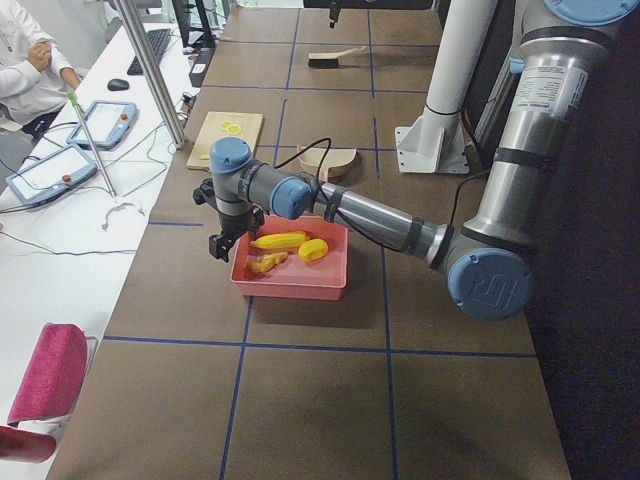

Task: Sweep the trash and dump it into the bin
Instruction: 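Open the right gripper and withdraw it from the brush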

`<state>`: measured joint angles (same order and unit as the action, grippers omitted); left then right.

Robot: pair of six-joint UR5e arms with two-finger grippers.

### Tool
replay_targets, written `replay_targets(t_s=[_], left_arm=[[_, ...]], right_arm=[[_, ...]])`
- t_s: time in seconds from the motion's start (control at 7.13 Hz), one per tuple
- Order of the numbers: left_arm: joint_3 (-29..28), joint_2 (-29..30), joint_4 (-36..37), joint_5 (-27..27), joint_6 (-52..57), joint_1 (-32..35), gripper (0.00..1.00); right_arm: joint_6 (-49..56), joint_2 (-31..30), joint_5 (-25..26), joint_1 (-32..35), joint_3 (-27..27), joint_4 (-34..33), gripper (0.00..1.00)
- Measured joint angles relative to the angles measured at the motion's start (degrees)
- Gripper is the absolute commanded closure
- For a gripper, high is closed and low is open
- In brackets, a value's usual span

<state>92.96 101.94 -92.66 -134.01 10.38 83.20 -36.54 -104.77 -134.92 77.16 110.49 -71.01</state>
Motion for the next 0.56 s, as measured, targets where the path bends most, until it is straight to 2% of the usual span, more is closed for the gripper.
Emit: replay_targets(t_s=[0.14,0.28,0.56], left_arm=[[-4.58,0.19,-0.03,-3.81,-0.67,3.56,0.01],[-7.51,0.79,0.75,-5.69,-1.11,5.09,0.01],[-10.57,3.73,6.21,-6.22,-1.45,5.65,0.00]], right_arm=[[9.60,4.56,0.44,4.31,-0.48,-10.52,0.00],[17.35,7.98,0.71,7.35,-1.26,-18.36,0.00],[25.35,10.09,0.19,9.93,-3.27,-24.25,0.00]])
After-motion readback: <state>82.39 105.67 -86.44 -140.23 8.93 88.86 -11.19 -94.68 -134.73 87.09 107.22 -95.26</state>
